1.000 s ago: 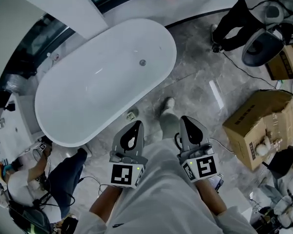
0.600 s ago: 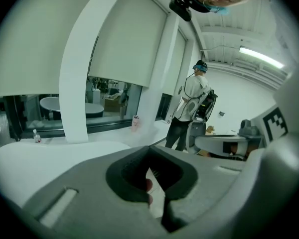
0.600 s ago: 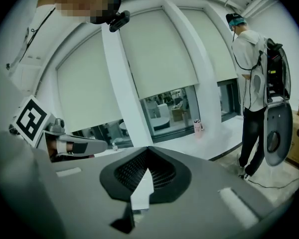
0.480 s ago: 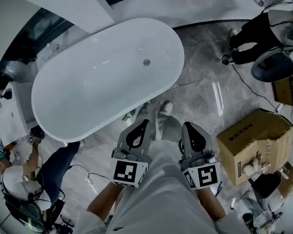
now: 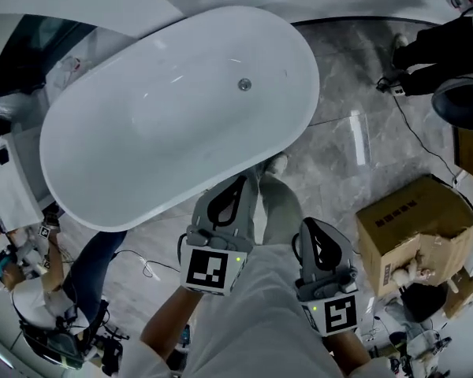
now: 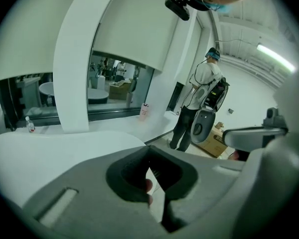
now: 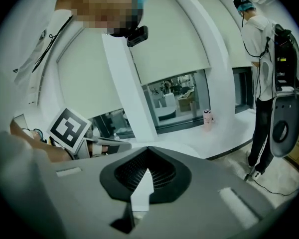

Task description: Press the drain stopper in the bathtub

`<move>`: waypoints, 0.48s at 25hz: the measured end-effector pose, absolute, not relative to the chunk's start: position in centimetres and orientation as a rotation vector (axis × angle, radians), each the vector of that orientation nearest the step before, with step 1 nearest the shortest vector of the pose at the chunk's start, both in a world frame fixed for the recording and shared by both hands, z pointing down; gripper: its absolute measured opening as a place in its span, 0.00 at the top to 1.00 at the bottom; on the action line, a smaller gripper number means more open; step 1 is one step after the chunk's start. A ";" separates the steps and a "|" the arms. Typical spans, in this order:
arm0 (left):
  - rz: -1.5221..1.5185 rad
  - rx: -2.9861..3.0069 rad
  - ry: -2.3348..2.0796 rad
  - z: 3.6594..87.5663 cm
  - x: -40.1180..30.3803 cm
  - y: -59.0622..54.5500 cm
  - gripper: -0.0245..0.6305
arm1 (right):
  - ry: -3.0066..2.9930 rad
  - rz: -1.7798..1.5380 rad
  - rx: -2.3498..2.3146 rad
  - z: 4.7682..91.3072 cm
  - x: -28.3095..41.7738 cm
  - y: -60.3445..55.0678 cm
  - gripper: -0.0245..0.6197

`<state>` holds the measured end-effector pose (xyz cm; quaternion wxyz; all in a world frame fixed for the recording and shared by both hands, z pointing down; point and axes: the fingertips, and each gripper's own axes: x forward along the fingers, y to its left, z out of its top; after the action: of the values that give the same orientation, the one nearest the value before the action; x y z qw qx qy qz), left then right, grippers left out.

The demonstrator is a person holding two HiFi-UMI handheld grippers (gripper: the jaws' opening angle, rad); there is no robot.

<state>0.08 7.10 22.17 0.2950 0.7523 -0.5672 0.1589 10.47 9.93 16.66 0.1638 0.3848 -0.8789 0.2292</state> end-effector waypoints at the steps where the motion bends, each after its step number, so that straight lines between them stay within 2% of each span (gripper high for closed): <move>1: 0.417 1.997 -1.512 23.2 -0.2 6.3 0.96 | -2.501 0.664 1.079 17.6 10.0 9.4 0.96; 6: 0.480 1.993 -1.500 28.6 -1.5 4.1 0.96 | -2.455 0.762 1.001 23.3 8.8 7.4 0.96; 12: 0.541 1.923 -1.504 37.7 -3.1 2.1 0.96 | -2.464 0.712 0.959 30.4 7.4 3.9 0.96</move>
<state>-3.13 2.09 37.72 0.3150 0.7298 -0.5709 0.2053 7.37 3.91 30.40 0.2004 0.3430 -0.8817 0.2546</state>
